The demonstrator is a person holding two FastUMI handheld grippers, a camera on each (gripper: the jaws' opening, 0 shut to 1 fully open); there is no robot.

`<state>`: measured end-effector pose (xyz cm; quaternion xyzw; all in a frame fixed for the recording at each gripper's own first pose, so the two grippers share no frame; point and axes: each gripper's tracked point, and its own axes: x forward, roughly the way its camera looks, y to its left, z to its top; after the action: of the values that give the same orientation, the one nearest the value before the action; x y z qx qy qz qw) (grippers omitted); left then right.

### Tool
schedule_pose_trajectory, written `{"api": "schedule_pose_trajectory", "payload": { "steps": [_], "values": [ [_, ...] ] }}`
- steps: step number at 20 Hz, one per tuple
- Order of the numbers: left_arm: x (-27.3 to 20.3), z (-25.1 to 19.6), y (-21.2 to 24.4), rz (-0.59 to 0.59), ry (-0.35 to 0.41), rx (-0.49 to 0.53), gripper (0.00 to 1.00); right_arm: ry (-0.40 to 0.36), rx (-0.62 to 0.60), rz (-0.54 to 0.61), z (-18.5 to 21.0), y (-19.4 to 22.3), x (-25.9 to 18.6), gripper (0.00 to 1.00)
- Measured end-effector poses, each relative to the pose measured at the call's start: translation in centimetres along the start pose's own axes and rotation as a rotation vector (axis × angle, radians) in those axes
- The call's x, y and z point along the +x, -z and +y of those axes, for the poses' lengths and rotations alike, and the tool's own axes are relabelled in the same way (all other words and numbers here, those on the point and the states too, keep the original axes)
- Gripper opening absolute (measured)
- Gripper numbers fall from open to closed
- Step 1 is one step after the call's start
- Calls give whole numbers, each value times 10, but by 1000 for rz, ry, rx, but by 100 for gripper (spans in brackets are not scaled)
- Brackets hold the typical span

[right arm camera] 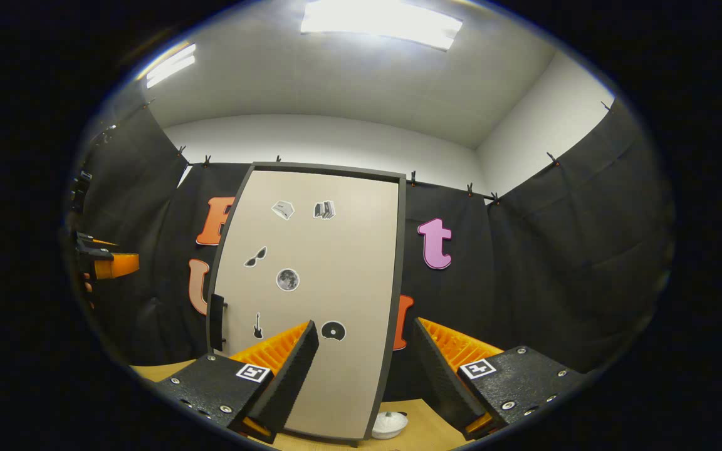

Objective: Open the cabinet door with the right hand, grasp the bottle in the cabinet with the left hand and place it on the coaster, then close the cabinet door with the right hand.

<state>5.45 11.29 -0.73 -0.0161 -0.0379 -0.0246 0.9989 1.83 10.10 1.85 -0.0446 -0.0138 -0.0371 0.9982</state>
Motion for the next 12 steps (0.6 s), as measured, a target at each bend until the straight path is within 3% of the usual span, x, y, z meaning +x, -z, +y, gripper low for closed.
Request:
{"api": "schedule_pose_trajectory", "payload": {
  "steps": [7,8,12],
  "values": [
    [-3,13,-3,-25,-14,15,96,-35,30,23,23,9,10,94],
    [-4,16,-3,-32,-21,22,92,-44,36,32,30,11,14,94],
    [-7,32,-5,-46,-34,11,96,-86,55,60,60,21,27,94]
  ]
}}
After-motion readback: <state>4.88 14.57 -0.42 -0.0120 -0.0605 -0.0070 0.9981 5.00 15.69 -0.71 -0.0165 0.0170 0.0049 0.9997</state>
